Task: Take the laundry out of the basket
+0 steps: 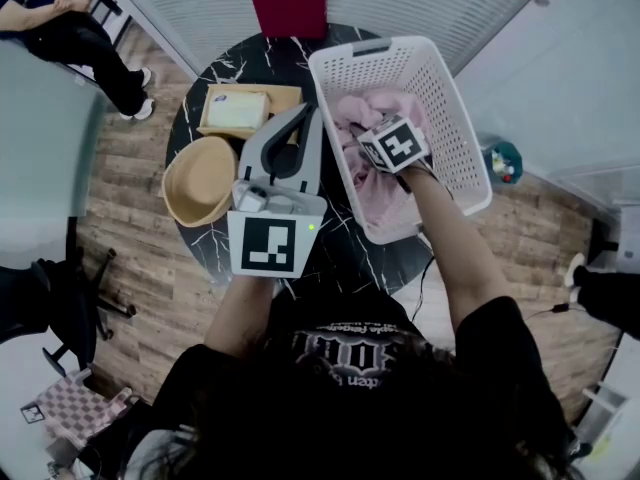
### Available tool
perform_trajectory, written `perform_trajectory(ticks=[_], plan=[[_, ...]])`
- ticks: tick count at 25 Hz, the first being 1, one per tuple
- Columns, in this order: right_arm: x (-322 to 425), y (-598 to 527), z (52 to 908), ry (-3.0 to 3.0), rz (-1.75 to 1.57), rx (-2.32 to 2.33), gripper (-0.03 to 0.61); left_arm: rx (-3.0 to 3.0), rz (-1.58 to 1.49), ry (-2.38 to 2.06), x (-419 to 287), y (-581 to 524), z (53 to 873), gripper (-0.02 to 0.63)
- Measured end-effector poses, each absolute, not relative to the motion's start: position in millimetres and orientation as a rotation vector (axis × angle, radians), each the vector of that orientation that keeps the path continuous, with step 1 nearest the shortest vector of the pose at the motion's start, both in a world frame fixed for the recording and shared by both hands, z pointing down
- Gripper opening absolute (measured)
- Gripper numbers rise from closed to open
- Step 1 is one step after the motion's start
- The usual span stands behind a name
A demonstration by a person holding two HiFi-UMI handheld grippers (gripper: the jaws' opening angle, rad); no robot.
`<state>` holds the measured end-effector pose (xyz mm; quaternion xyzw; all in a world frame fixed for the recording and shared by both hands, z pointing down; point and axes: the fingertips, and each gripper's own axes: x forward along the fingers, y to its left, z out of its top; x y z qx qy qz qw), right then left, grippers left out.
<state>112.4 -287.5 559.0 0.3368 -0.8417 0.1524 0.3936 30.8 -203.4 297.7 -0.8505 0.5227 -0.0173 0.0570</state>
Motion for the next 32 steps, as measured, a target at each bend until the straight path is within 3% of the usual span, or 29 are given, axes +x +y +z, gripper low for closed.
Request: perform_trajectory(ticks=[32], plan=[[135,-299,447,-2.427,0.339,1.233,0.115,-2.54,-0.032,1.586,20,-188,284,0.0]])
